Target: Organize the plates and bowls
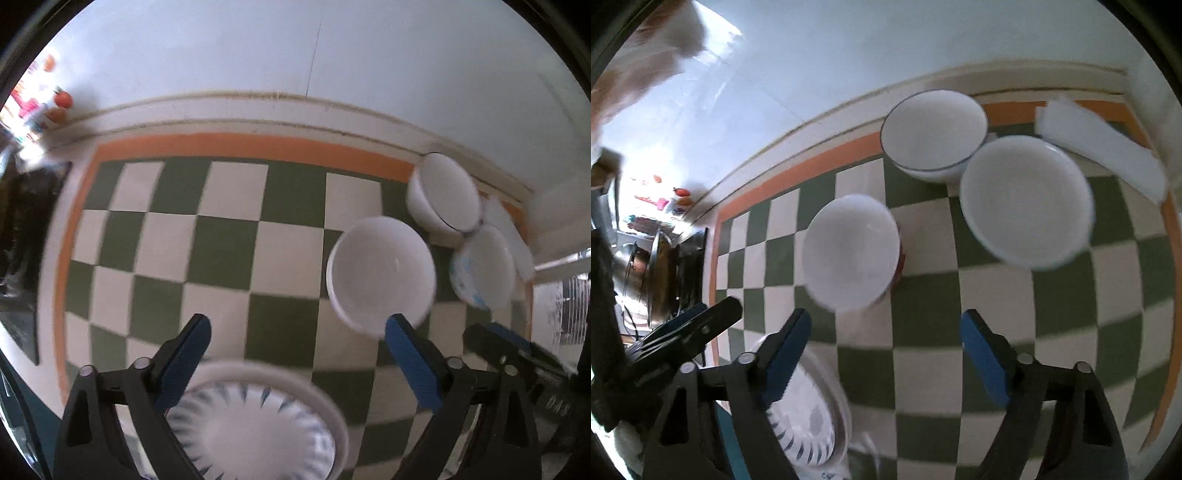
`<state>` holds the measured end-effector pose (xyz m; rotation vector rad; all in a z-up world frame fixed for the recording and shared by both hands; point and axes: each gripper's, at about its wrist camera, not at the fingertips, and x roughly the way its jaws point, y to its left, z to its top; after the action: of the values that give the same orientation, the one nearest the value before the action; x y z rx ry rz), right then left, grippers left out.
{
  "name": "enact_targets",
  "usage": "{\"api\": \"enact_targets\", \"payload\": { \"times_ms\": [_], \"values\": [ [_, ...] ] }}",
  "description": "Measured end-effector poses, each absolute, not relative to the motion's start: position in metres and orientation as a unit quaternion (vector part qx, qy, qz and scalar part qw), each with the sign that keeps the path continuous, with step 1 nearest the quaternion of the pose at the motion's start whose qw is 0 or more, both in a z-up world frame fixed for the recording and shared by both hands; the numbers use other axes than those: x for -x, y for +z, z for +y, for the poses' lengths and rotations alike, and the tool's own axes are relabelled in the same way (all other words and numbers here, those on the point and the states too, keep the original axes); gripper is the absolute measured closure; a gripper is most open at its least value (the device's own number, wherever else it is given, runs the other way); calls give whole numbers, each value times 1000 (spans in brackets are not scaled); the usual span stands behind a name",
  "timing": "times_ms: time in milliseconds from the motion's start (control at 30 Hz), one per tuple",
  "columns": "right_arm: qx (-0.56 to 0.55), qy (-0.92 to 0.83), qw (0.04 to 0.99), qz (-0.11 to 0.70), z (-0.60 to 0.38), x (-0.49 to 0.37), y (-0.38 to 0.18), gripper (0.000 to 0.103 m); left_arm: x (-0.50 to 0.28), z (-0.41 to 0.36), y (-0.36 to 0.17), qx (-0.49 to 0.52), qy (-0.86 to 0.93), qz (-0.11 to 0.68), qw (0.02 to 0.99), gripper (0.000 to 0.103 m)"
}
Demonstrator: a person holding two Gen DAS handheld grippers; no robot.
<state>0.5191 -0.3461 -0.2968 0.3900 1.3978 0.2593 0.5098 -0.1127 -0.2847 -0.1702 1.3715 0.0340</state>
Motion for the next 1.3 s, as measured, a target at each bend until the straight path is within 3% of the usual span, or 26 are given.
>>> {"api": "enact_targets", "payload": {
  "times_ms": [33, 200, 300, 400, 467, 700, 1033, 1300],
  "values": [
    [-176, 123, 733, 645, -344, -530, -306, 27, -519, -113, -293, 85, 12, 641, 763, 16],
    [-169, 135, 704, 676, -331, -566, -346, 52, -553, -123, -327, 95, -15, 674, 732, 56],
    [-162, 136, 692, 690, -323, -574, -365, 68, -564, -131, -348, 86, -23, 695, 713, 75],
    [-159, 134, 678, 705, -316, -578, -381, 86, -566, -137, -360, 81, -34, 704, 704, 86],
    [-161, 133, 677, 705, -315, -579, -388, 89, -563, -141, -361, 81, -43, 701, 707, 90],
    [-157, 136, 681, 702, -318, -571, -380, 91, -540, -156, -342, 66, -43, 688, 722, 90],
    [-143, 146, 697, 687, -351, -509, -325, 90, -468, -196, -297, 47, -74, 672, 735, 90],
    [-140, 139, 693, 693, -388, -445, -313, 90, -431, -215, -301, 26, -94, 683, 724, 90]
  ]
}}
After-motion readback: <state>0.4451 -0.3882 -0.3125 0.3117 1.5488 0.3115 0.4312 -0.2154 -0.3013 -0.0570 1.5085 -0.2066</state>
